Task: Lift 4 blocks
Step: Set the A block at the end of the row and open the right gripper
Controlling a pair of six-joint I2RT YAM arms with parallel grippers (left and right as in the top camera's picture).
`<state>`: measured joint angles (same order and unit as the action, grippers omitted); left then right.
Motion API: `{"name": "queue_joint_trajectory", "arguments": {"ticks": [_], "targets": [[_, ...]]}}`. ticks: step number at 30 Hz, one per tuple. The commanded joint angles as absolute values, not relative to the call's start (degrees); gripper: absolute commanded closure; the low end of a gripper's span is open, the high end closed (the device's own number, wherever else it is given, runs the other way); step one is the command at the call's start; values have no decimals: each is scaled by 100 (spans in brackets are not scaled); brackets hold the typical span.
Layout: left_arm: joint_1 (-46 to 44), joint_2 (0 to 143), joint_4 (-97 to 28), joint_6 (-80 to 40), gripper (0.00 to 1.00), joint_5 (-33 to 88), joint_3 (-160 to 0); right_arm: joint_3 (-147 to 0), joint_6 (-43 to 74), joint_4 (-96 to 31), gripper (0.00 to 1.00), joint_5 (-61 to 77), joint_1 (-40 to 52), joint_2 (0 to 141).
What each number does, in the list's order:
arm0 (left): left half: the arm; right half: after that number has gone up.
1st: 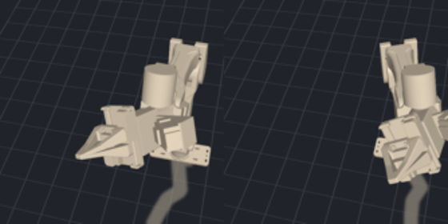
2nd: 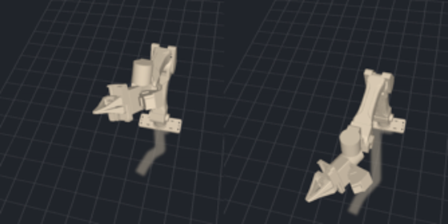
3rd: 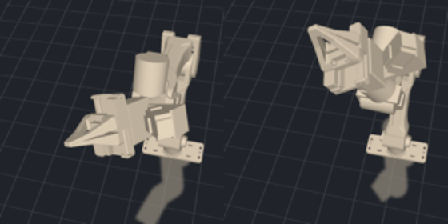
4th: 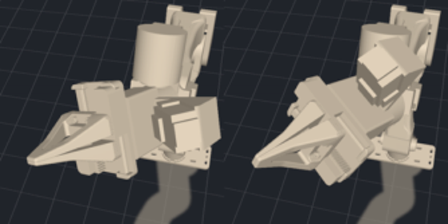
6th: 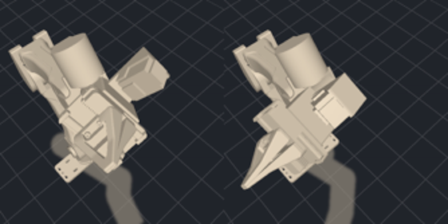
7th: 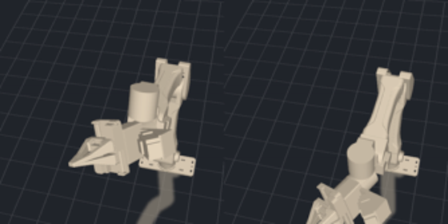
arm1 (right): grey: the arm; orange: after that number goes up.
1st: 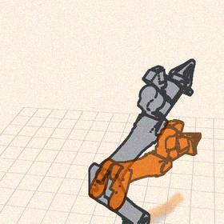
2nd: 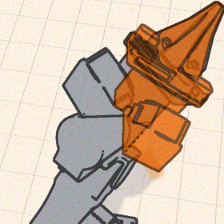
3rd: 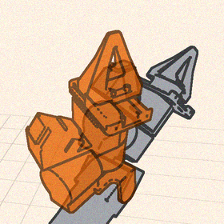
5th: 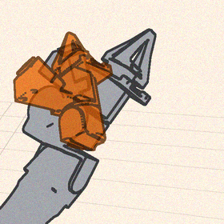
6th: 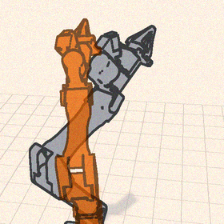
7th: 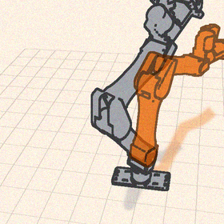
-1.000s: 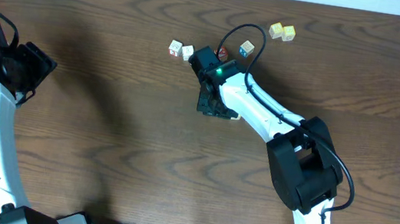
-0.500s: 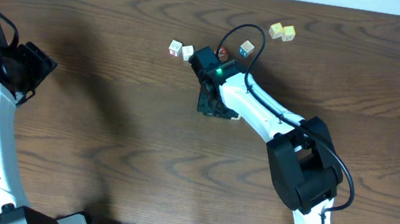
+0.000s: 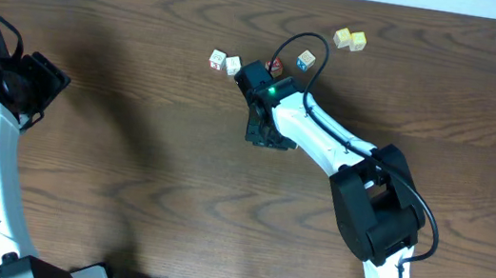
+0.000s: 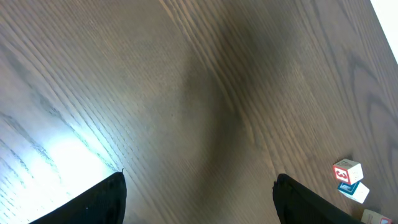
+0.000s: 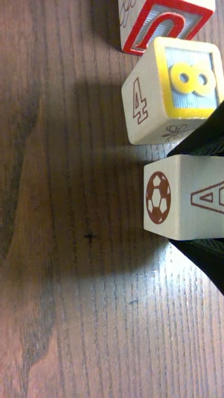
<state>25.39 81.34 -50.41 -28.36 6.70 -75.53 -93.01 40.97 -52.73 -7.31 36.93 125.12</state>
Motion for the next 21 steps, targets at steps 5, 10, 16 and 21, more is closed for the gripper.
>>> {"name": "queue_joint_trajectory", "arguments": {"ticks": [5, 10, 16, 21], "targets": [[2558, 8182, -5052, -2838, 24, 639, -7588, -9244, 4042, -5201, 69, -812, 3669, 12578], [2558, 8182, -5052, -2838, 24, 637, -7588, -9244, 4040, -5168, 66, -814, 3669, 12578], [2558, 8182, -5052, -2838, 24, 639, -7588, -9244, 4038, -5159, 64, -814, 3669, 12575], [2558, 8182, -5052, -2838, 24, 639, -7588, -9264, 3955, -5144, 64, -812, 3669, 12573]]}}
